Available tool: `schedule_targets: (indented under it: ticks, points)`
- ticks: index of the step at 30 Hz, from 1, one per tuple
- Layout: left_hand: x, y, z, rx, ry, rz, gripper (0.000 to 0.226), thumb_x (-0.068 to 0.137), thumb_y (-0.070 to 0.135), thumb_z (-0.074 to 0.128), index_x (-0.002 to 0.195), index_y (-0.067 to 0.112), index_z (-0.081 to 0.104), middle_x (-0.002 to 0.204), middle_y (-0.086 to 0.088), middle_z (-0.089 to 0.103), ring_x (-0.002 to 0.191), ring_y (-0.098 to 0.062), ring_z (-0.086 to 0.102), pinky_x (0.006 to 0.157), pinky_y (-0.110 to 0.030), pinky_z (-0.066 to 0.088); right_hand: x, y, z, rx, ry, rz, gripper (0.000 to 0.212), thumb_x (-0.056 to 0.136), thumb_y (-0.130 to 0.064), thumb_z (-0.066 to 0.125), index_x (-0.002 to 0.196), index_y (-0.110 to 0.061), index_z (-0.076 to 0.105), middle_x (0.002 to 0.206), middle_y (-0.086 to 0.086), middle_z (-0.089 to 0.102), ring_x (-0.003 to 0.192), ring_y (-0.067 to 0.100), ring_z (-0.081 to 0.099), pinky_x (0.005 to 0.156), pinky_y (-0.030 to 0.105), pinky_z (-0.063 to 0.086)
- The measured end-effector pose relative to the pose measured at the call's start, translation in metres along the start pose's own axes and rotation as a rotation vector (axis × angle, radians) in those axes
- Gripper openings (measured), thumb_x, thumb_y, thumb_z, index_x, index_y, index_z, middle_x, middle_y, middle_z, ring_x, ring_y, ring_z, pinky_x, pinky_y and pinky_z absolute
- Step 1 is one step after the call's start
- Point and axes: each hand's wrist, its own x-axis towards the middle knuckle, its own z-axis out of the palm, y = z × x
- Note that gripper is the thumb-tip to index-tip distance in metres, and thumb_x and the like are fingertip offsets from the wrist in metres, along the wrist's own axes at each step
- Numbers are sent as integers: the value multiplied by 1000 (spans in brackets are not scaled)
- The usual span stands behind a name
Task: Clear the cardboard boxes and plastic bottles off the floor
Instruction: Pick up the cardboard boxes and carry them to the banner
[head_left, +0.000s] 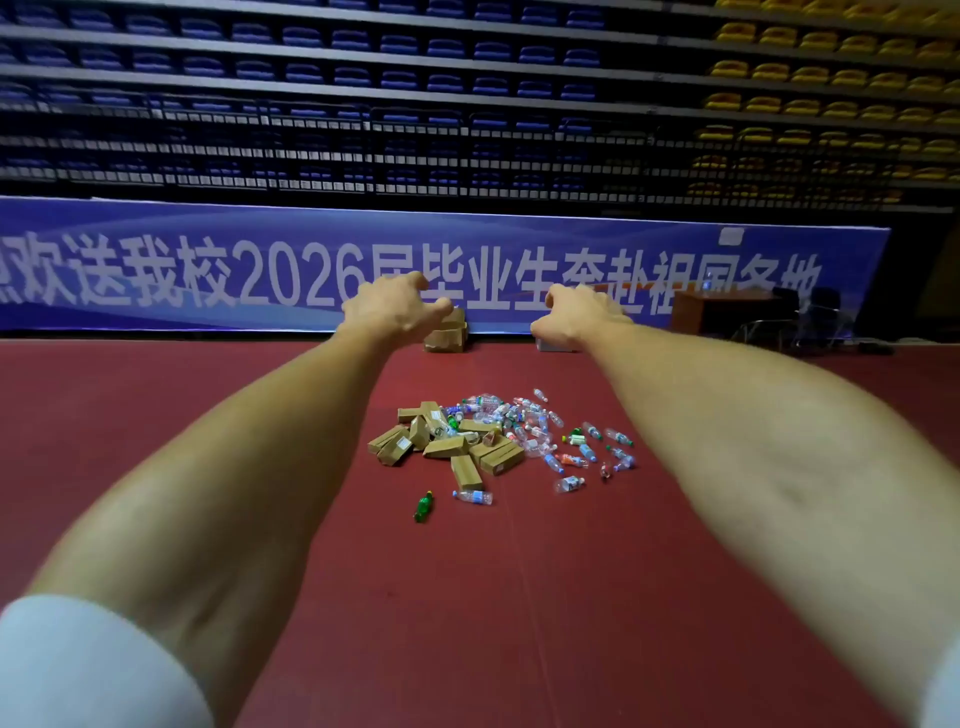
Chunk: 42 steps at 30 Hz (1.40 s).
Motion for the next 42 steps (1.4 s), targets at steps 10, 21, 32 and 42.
schedule_targets:
  ticks: [10, 21, 32, 42]
  points:
    - [72, -82, 42, 136, -117, -33, 62, 96, 60, 46, 148, 28, 41, 150, -16, 43, 137, -38, 40, 106, -61, 39, 73, -59, 78, 30, -78, -5, 47, 95, -34, 51, 140, -21, 46, 134, 13, 54, 125, 34, 47, 95, 42, 42]
    - [205, -97, 140, 161, -133, 34, 64, 94, 62, 45, 147, 27, 42, 149, -13, 44, 132, -36, 46, 98, -53, 44, 227, -49, 147, 76, -97, -65, 59, 93, -44, 56, 147, -27, 41, 141, 12, 48, 131, 35, 43, 104, 49, 40]
    - [348, -118, 257, 125, -155, -20, 58, 91, 63, 45, 136, 28, 53, 145, -13, 48, 132, -32, 43, 103, -57, 39, 408, -35, 231, 11, -175, -137, 61, 88, -47, 59, 143, -28, 44, 137, 10, 49, 127, 33, 47, 103, 47, 43]
    - [486, -238, 354, 138, -213, -80, 57, 94, 60, 45, 144, 34, 45, 158, -12, 31, 144, -33, 27, 109, -63, 29, 571, -115, 359, -87, -256, -187, 59, 92, -51, 52, 147, -31, 40, 142, 10, 45, 131, 35, 41, 105, 56, 32]
